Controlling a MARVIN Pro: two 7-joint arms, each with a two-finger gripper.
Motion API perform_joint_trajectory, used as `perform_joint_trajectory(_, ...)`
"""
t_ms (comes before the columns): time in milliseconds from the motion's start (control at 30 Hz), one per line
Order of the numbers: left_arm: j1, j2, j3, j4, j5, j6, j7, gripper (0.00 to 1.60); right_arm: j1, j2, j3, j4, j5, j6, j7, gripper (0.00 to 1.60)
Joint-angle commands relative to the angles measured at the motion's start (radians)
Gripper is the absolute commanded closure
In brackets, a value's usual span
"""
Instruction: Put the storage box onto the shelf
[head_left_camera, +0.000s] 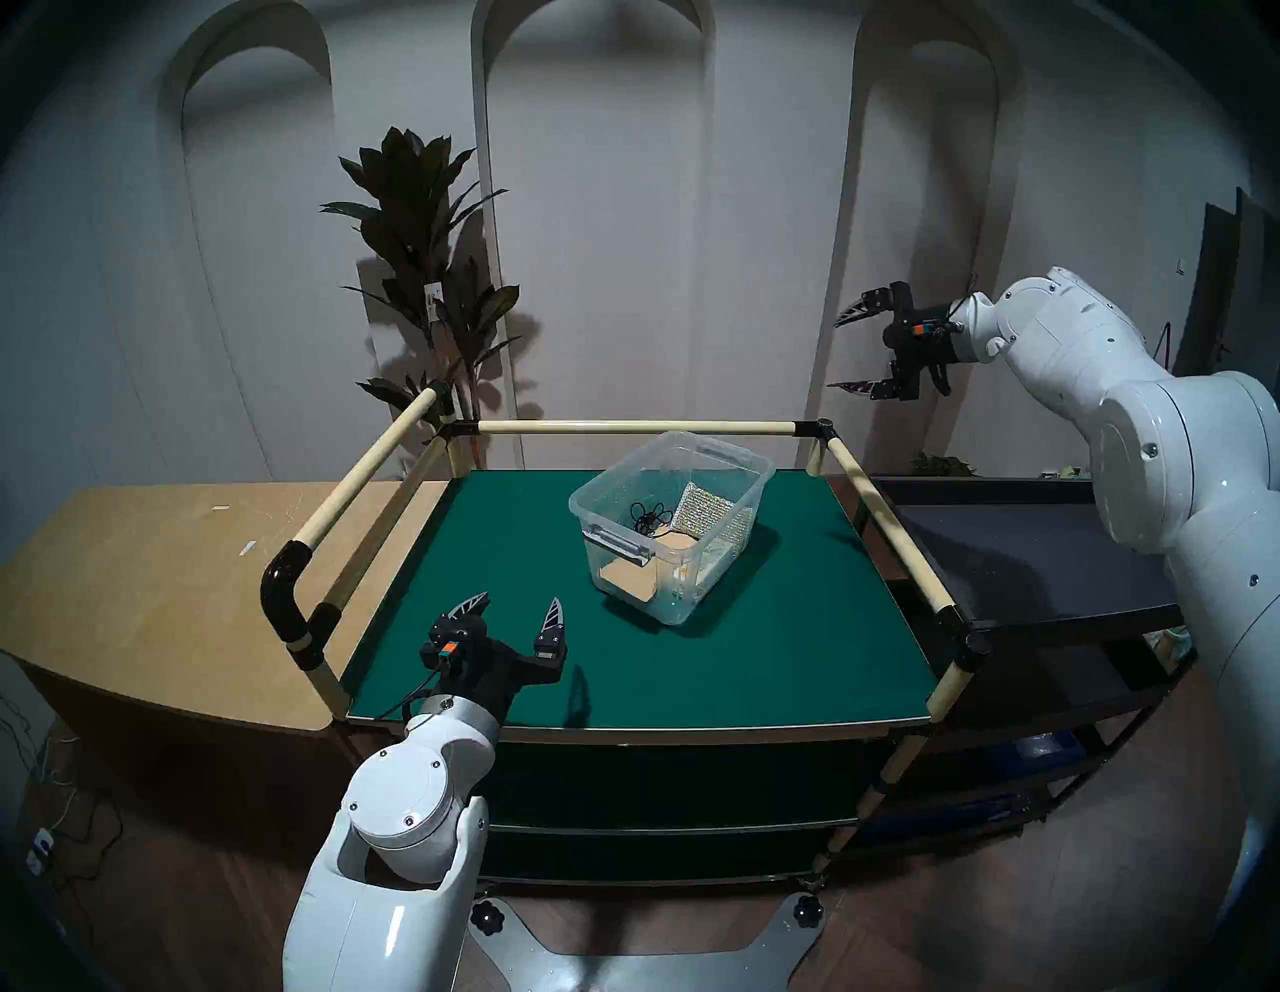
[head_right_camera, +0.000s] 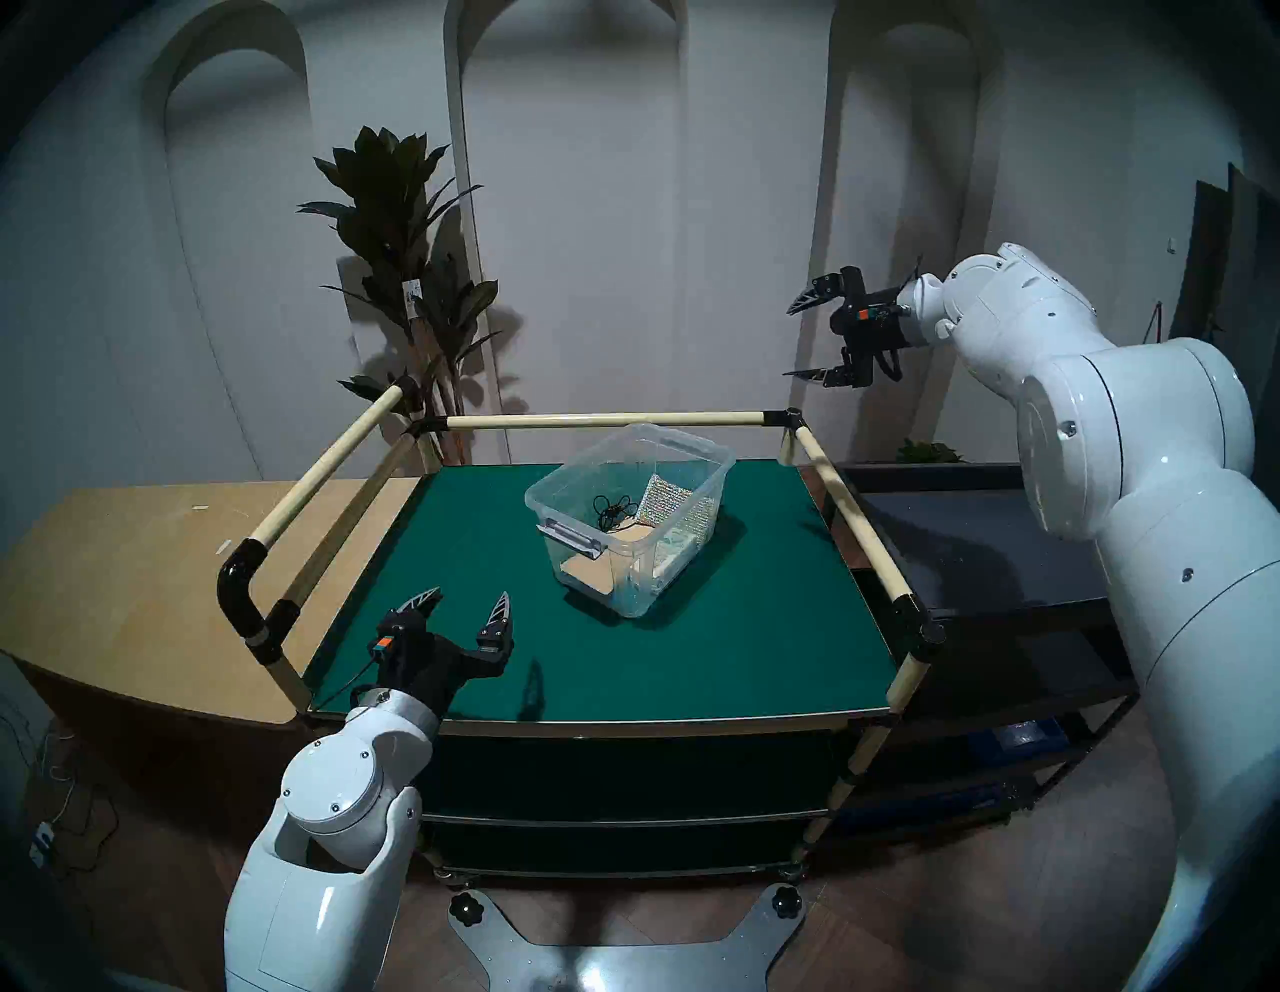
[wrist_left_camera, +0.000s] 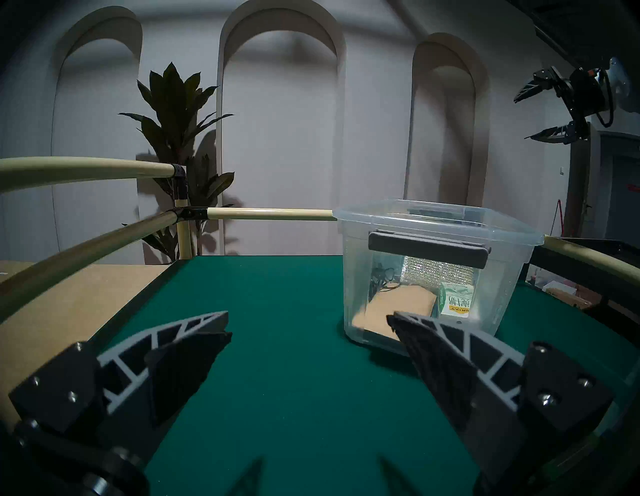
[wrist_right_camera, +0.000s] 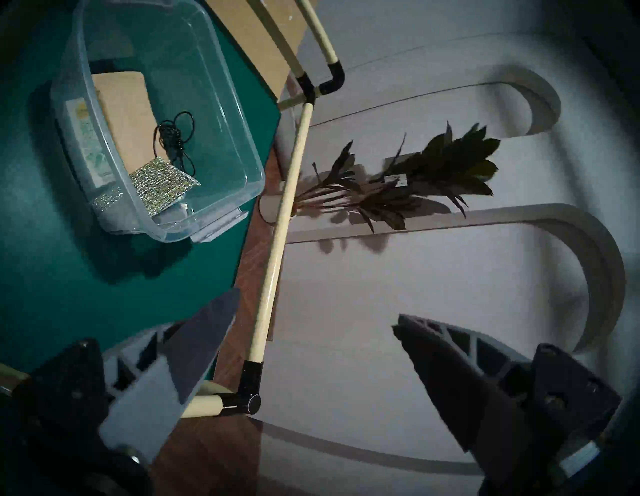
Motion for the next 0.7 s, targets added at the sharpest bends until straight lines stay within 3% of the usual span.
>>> perform_joint_trajectory(0, -0.011, 0.0, -0.001, -0.019, 0.0, -0.006, -0.001, 0.0, -0.027, 0.045, 0.067, -0.013, 0.065, 0.003, -0.012, 0.0)
perform_joint_trajectory(667, -0.016, 0.001, -0.001, -0.023, 0.0, -0.007, 0.0, 0.0, -0.172, -0.009, 0.244, -0.013, 0.214, -0.007, 0.012, 0.0)
